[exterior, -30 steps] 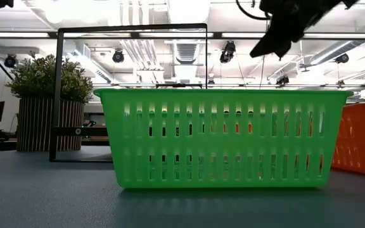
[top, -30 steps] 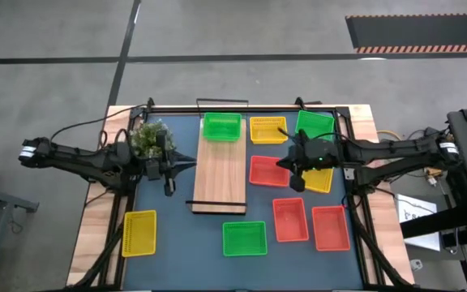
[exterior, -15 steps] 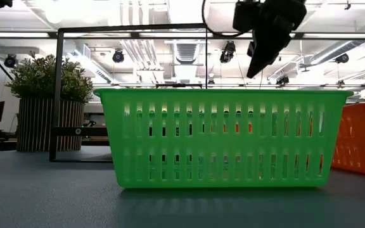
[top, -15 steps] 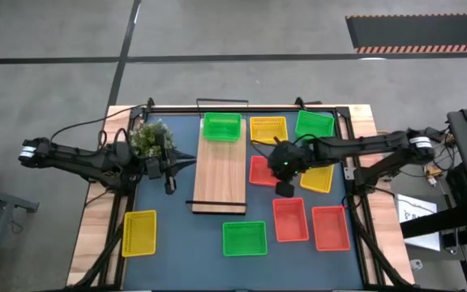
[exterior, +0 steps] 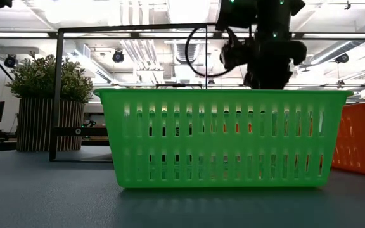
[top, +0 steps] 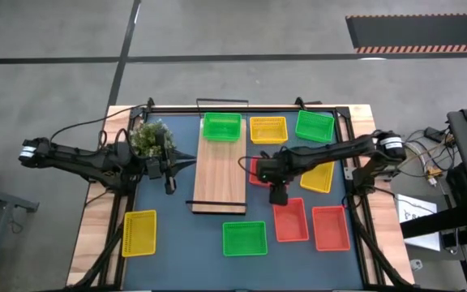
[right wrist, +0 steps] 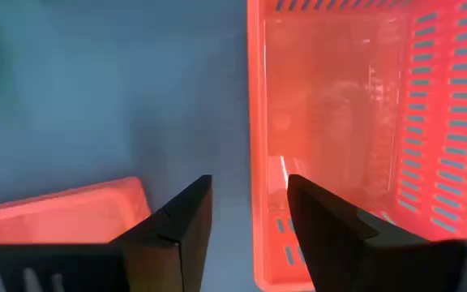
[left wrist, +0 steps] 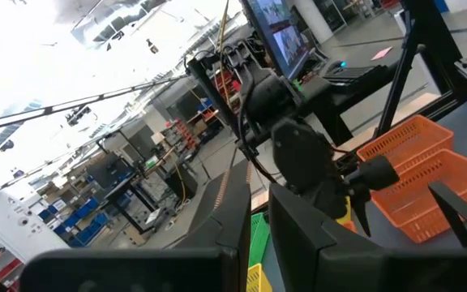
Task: Stack baskets on shelf by color
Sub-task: Put the top orange bin on the shelf
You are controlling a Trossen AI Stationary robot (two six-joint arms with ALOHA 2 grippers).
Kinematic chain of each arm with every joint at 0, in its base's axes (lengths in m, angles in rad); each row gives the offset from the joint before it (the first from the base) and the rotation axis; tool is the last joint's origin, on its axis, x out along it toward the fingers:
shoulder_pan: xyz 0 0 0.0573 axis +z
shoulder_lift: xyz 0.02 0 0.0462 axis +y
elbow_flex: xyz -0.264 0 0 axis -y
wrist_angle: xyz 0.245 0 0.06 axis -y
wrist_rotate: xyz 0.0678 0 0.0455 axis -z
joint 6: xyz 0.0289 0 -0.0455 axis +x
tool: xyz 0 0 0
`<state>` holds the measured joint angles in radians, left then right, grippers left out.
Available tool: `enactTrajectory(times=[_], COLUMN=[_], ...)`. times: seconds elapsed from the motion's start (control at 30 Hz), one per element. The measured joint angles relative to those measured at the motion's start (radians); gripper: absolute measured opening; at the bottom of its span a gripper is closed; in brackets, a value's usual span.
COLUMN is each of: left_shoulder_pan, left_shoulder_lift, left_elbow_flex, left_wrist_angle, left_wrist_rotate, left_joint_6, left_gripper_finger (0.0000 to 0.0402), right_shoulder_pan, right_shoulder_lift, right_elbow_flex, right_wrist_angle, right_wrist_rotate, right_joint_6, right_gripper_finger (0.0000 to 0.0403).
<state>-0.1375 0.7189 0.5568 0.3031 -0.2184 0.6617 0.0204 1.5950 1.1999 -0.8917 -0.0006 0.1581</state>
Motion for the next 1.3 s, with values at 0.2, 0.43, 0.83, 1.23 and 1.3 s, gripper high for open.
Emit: enactTrajectory(times=[0.2,0.43,0.83,1.23,1.3], left_shoulder_pan=[0.000,0.000,0.000,0.000,0.000], left_shoulder_lift=[0.000,0.000,0.000,0.000,0.000], left_elbow_flex=[0.000,0.000,0.000,-0.001,-0.001], left_wrist_angle=[0.000,0.000,0.001,-0.001,-0.005], left_wrist_rotate=[0.000,0.000,0.000,-0.076,-0.079], left_joint_6=[0.000,0.000,0.001,0.001,0.001], left_gripper_finger=[0.0031,0.0031,0.0031,0.0031,0.0031], right_shoulder_pan=[0.002,0.002,0.006,0.027,0.025], right_shoulder_lift=[0.061,0.107,0.035,0.023,0.040], right_elbow_flex=[-0.005,-0.007,0.041,0.204,0.221], right_wrist_angle=[0.013,0.015,-0.071,-0.069,-0.007], right_wrist_rotate=[0.040,0.053,0.053,0.129,0.148], right_joint_6=[-0.001,-0.009,0.043,0.027,0.001], right_gripper_finger=[0.0127,0.0051,0.0009,0.0009,0.0008])
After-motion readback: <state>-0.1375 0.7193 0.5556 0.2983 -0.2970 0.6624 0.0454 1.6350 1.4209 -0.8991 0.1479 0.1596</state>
